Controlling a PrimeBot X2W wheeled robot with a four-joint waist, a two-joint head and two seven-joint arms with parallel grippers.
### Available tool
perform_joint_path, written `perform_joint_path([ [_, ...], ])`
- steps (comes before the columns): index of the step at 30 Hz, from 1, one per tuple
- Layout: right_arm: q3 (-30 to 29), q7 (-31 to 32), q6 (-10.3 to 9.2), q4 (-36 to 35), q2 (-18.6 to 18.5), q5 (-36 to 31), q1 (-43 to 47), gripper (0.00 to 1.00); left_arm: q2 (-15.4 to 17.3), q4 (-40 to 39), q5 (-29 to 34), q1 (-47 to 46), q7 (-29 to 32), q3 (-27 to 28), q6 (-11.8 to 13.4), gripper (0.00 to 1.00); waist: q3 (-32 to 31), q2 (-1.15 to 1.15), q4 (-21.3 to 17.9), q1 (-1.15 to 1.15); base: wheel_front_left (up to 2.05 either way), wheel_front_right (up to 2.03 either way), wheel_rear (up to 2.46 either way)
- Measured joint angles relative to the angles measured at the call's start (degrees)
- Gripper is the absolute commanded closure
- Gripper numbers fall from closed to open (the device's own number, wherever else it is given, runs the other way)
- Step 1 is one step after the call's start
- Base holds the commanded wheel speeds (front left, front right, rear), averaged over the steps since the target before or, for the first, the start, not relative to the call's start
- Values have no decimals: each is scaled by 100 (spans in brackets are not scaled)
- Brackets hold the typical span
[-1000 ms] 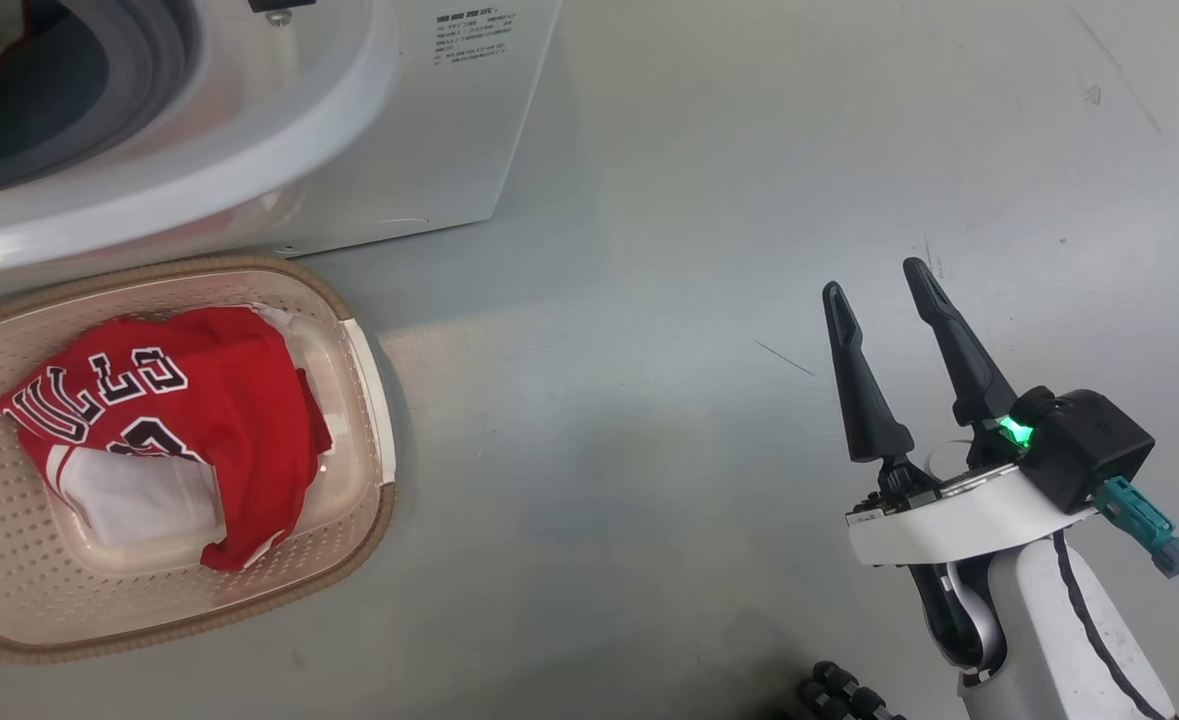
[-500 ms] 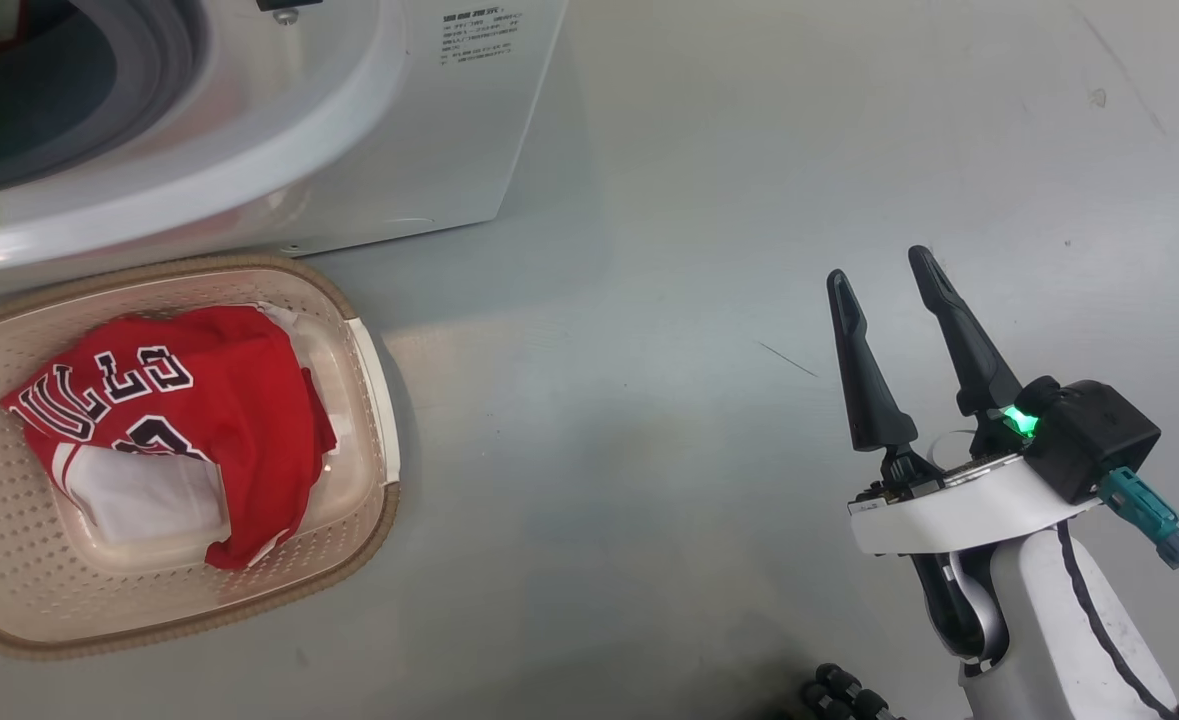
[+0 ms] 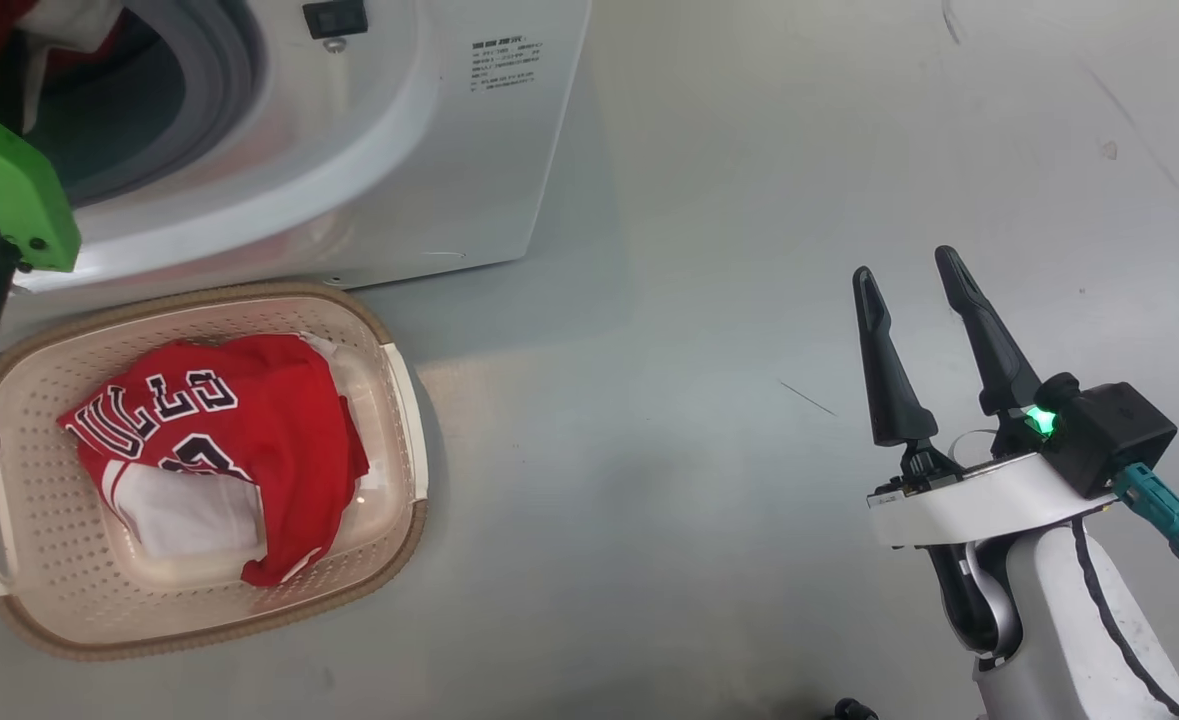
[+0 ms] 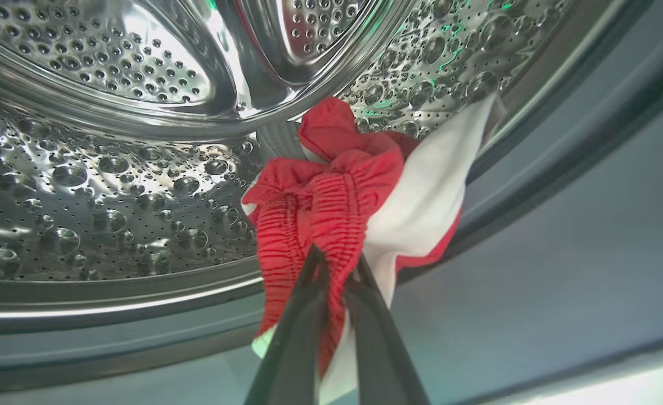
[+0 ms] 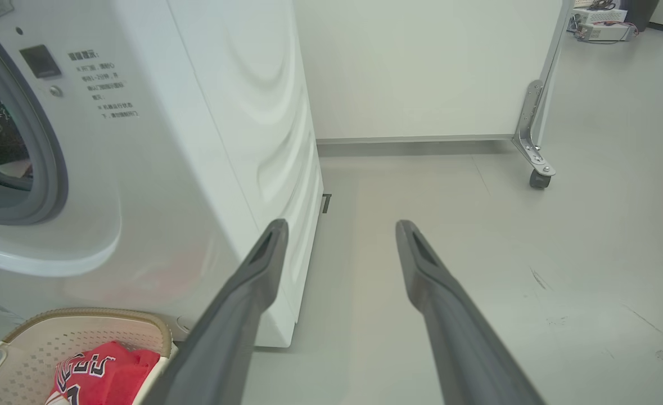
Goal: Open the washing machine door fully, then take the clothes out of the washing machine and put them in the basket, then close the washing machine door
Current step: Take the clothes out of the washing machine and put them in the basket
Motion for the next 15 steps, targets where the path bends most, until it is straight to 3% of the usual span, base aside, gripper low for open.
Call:
perform_joint_path([
  [15, -224, 0, 5, 152, -20, -203, 239, 0, -254, -68, -318, 934, -1468, -181, 0, 100, -700, 0, 386, 0, 0, 0, 0],
])
